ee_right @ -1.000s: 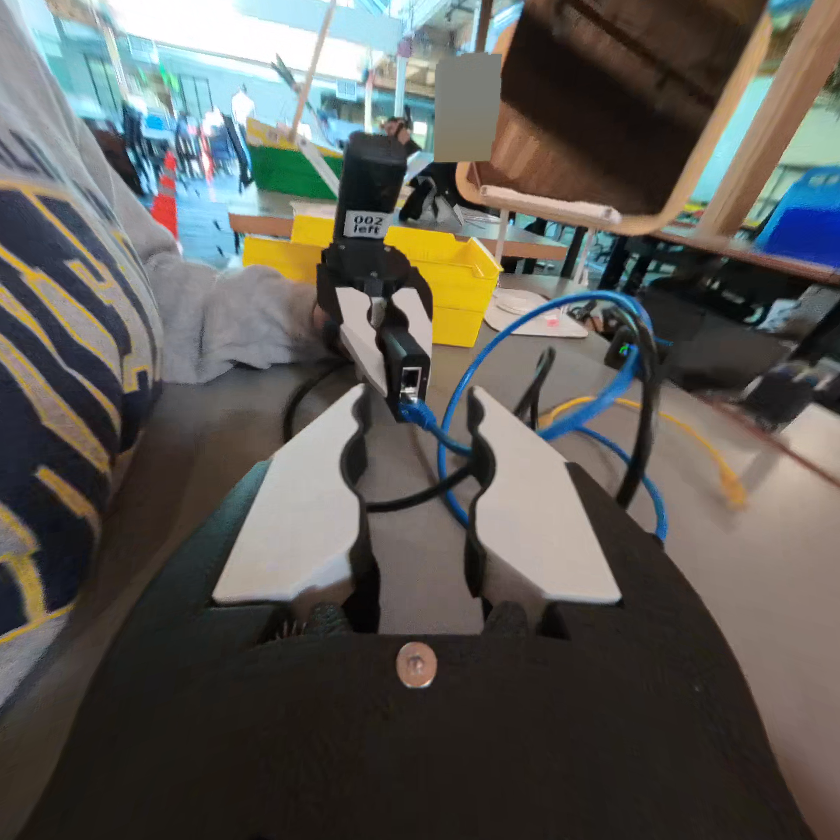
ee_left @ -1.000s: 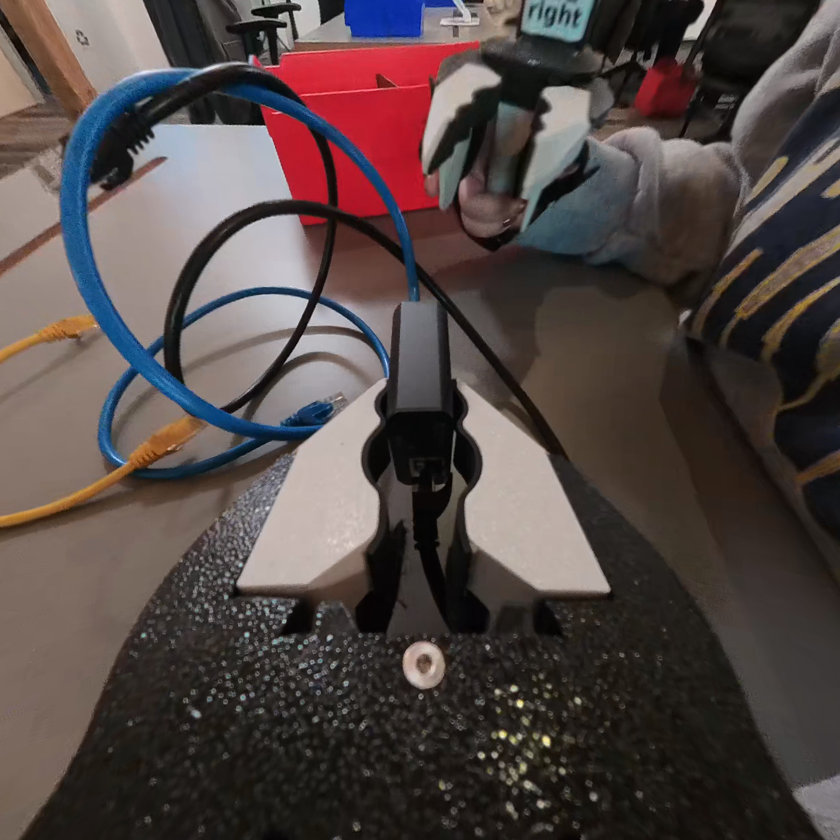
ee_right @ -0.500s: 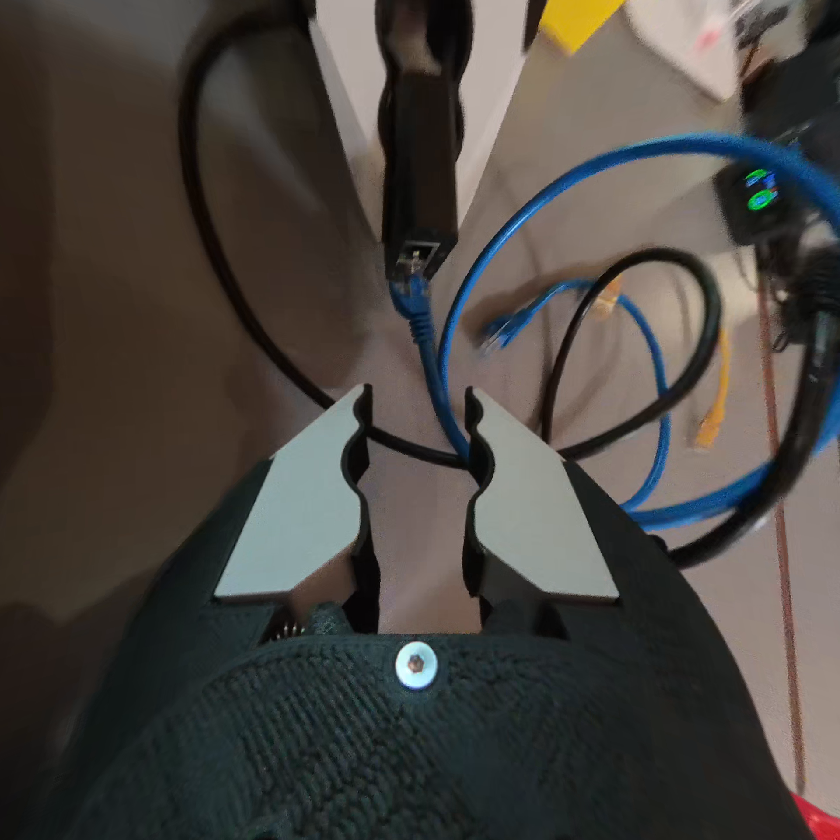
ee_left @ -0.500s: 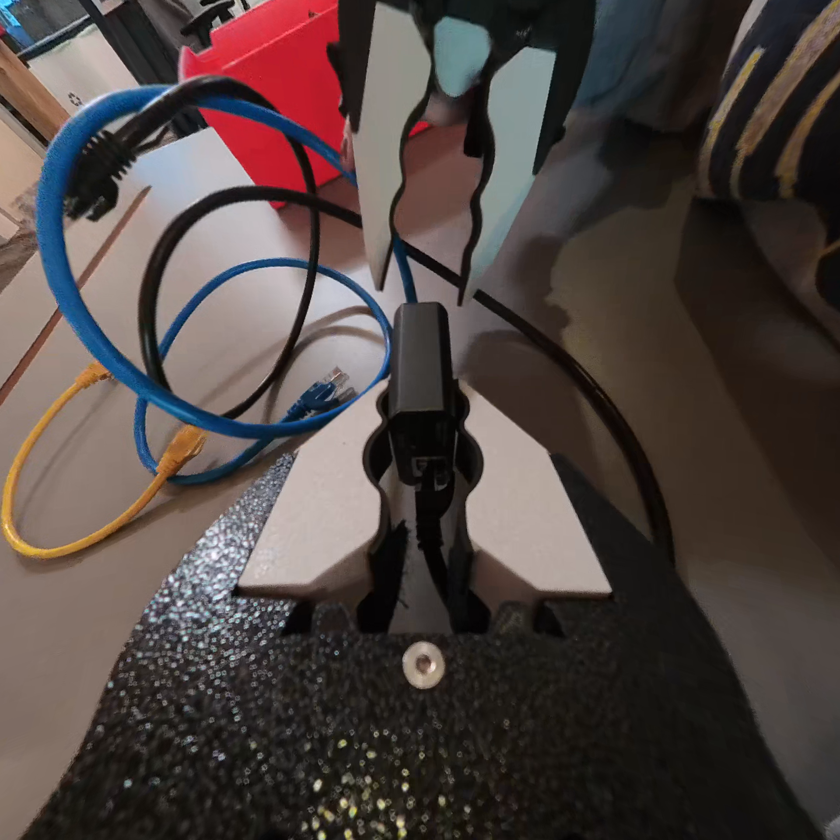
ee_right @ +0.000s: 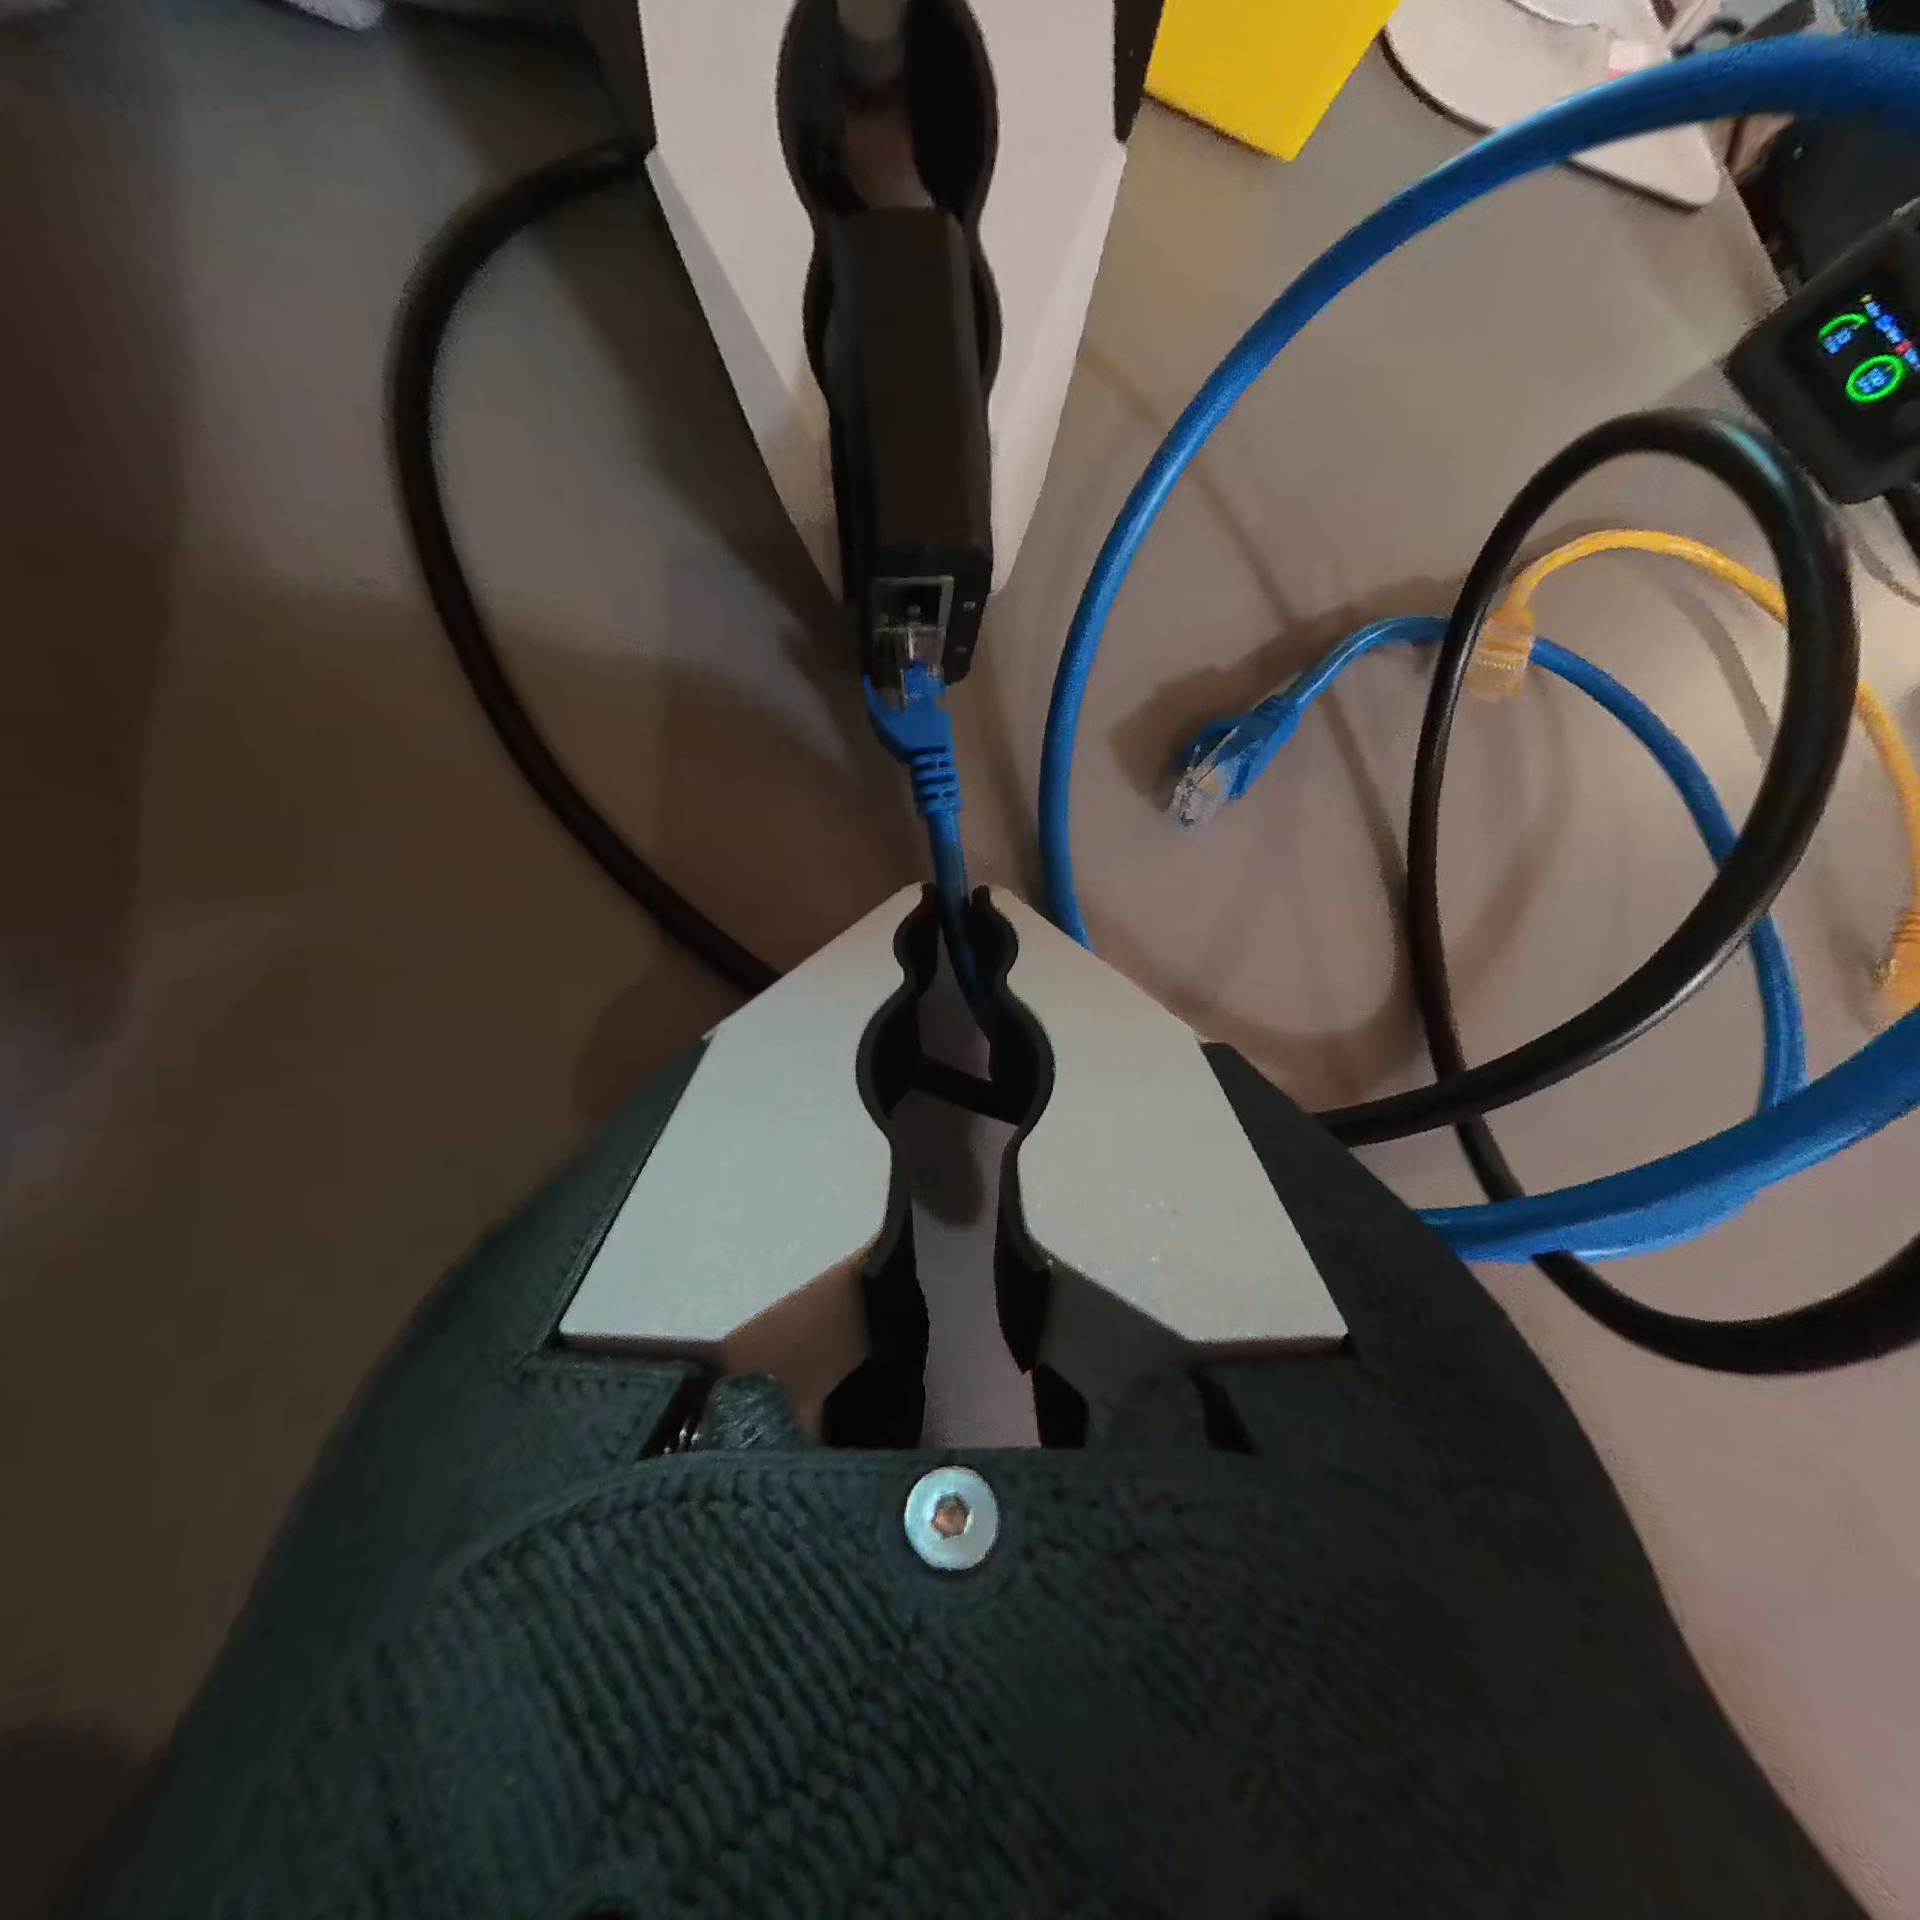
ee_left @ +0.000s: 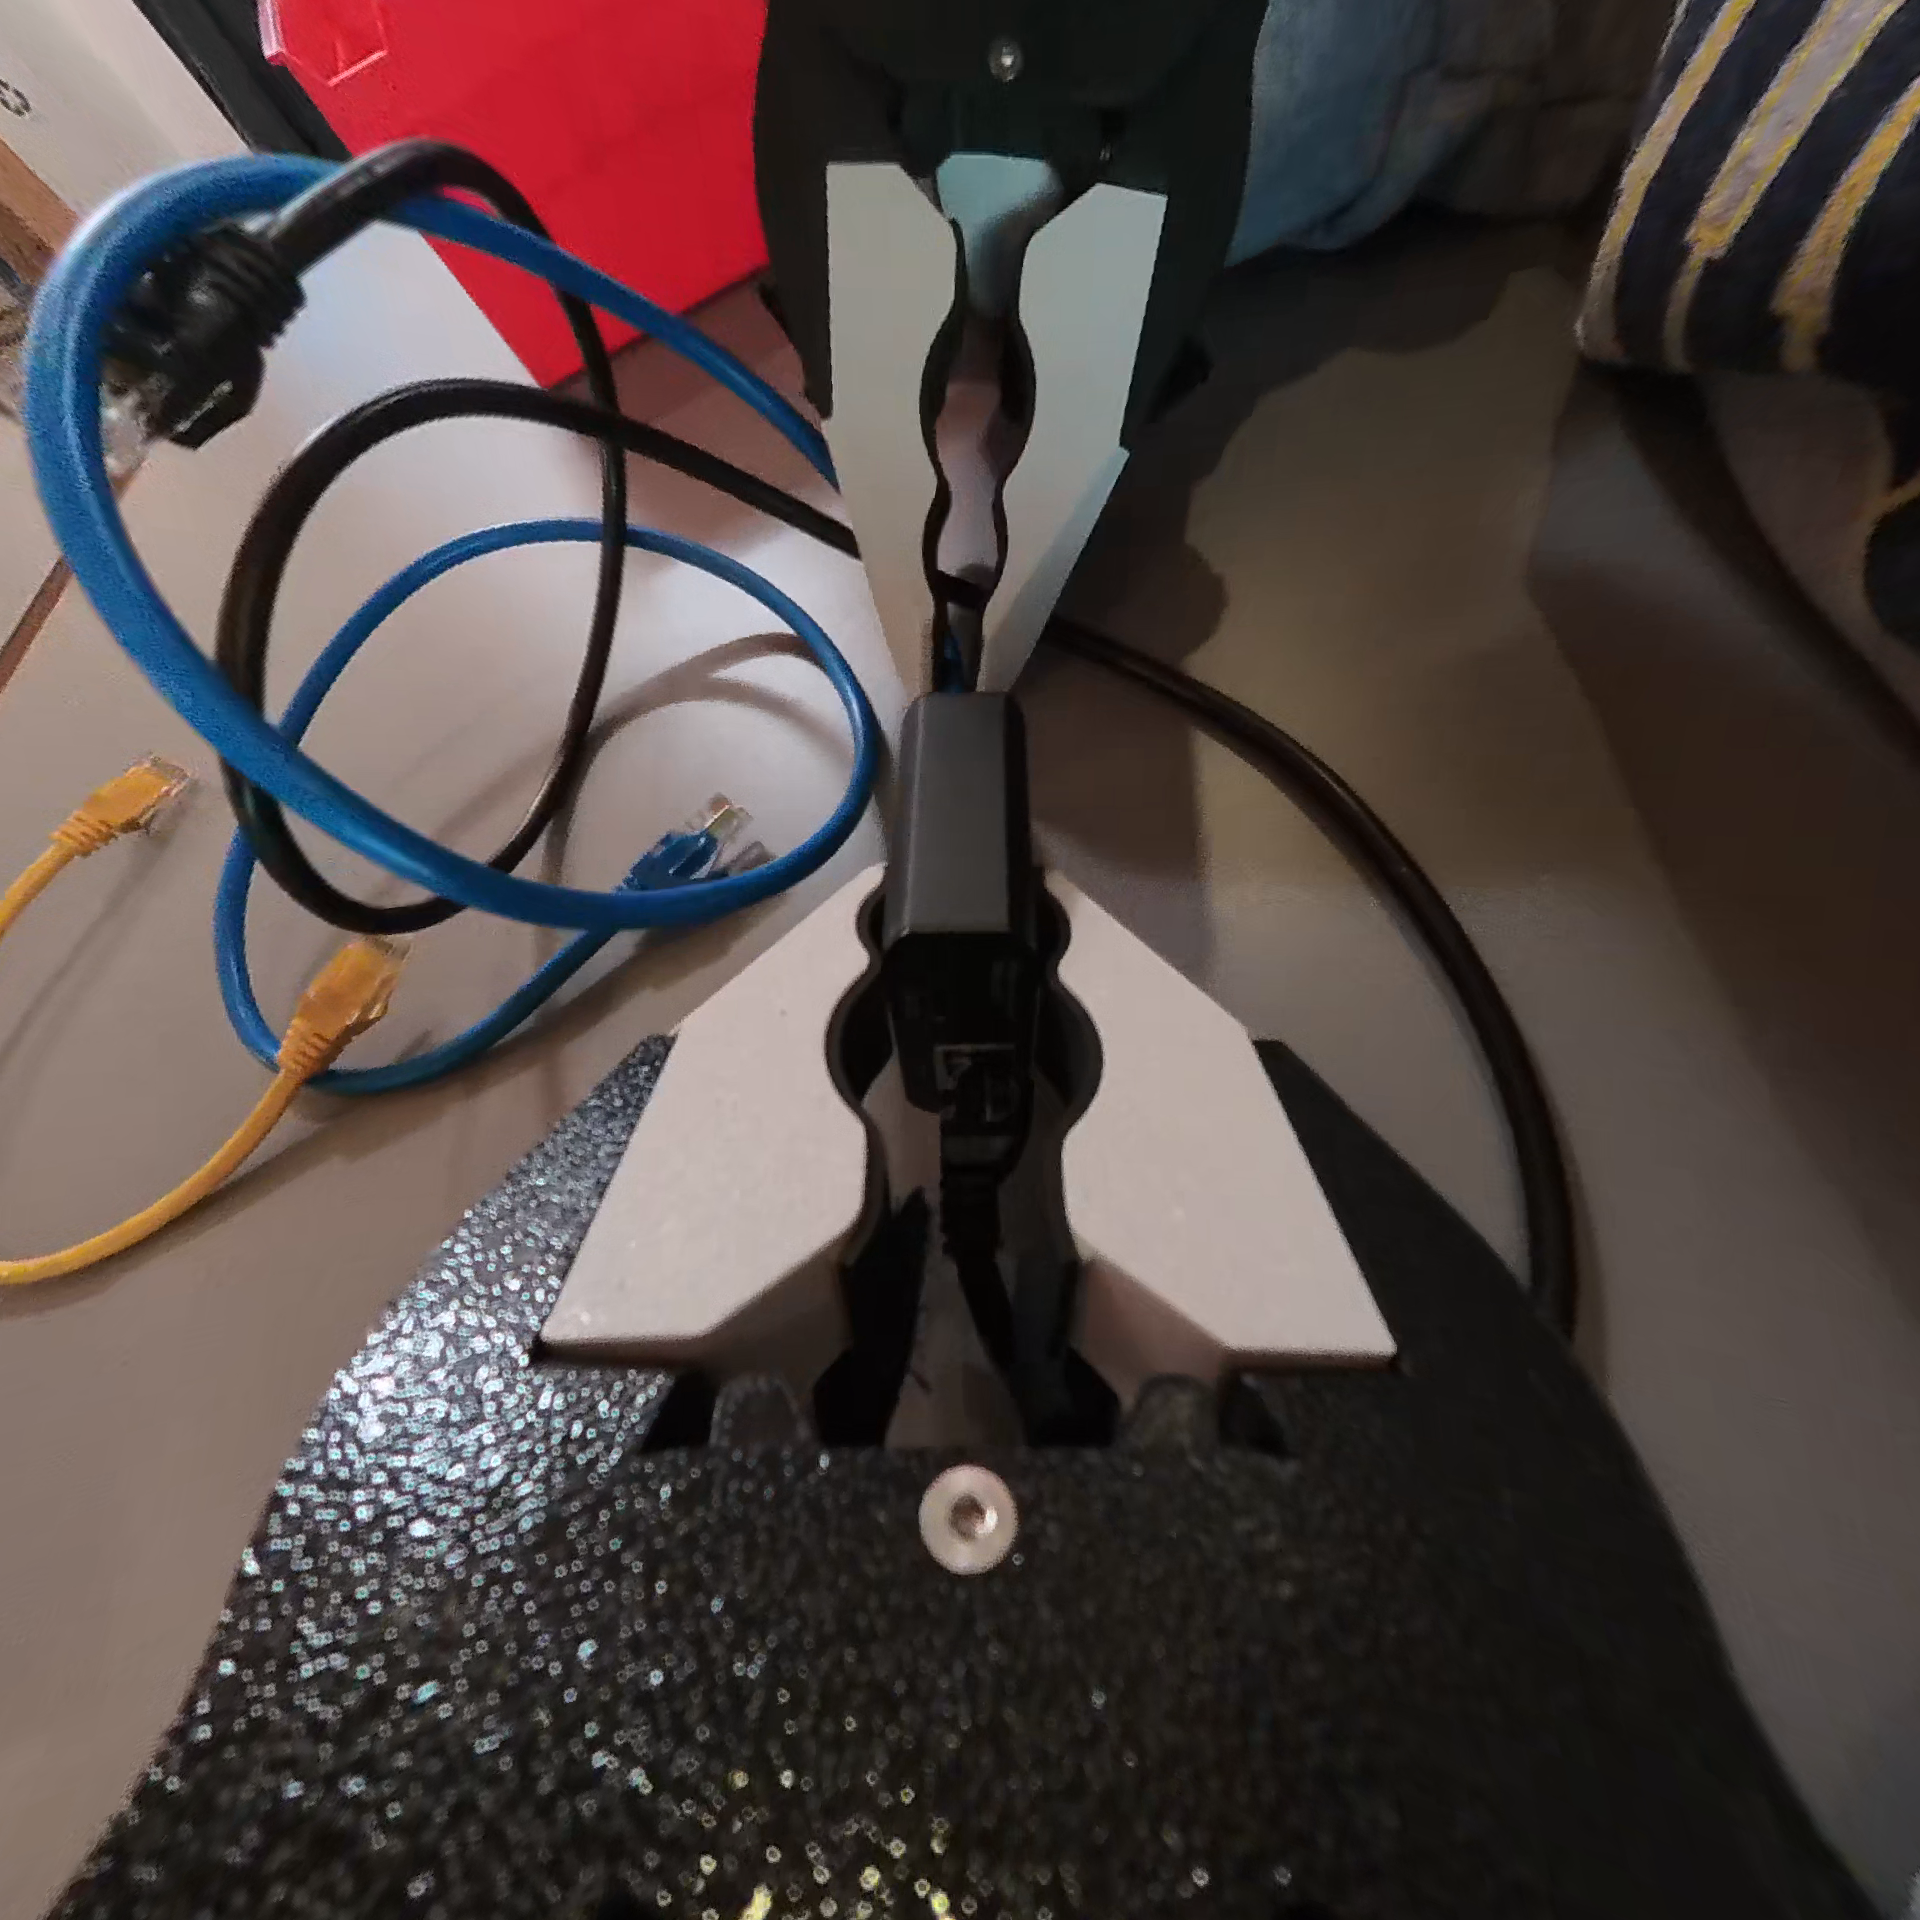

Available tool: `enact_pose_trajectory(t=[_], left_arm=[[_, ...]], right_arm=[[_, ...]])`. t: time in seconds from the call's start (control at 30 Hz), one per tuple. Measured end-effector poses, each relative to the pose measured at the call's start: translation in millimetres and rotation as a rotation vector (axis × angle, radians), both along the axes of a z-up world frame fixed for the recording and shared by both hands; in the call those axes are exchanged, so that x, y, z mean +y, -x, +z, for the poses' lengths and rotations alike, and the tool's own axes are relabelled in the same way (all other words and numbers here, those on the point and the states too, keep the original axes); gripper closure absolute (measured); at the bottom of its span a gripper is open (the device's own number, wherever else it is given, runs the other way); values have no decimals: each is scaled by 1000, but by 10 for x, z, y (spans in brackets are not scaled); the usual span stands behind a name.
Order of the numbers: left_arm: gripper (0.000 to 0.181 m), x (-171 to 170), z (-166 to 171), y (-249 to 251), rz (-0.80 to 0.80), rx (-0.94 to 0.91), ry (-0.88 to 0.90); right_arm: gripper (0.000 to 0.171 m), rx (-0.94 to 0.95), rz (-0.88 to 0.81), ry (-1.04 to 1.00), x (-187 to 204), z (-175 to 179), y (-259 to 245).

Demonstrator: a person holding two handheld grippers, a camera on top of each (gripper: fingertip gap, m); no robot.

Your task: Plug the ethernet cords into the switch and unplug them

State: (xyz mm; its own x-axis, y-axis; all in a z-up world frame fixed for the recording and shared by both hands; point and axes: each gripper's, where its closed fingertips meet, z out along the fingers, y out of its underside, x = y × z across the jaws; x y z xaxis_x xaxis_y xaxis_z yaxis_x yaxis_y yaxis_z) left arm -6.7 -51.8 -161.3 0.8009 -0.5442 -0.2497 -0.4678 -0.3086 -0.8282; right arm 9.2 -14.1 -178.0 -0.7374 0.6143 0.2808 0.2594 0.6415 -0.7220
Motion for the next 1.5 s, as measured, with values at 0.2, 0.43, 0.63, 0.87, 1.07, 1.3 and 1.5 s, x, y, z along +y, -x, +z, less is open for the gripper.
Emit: enact_pose_trajectory(t=[0.2,0.43,0.63,0.87,1.07,1.3,1.5], left_arm=[[159,11,-1,5,5,-12,9],[159,19,-2,12,6,-50,37],[159,25,3,24,17,-46,31],[159,3,53,0,-6,-72,11],[158,-21,42,-34,-21,-21,-16],[159,-14,2,-30,-12,-1,-2],[159,-12,-4,-24,-10,-12,10]], right_arm=[[169,-20,-1,48,-36,4,-15],[168,-36,-15,67,-38,3,7],[153,-90,86,276,8,220,-190],[149,131,-254,588,897,1127,152],[138,42,-552,426,1310,875,1120],[122,-179,-479,75,1619,243,2079],[134,-352,-375,-157,1660,4,2238]])
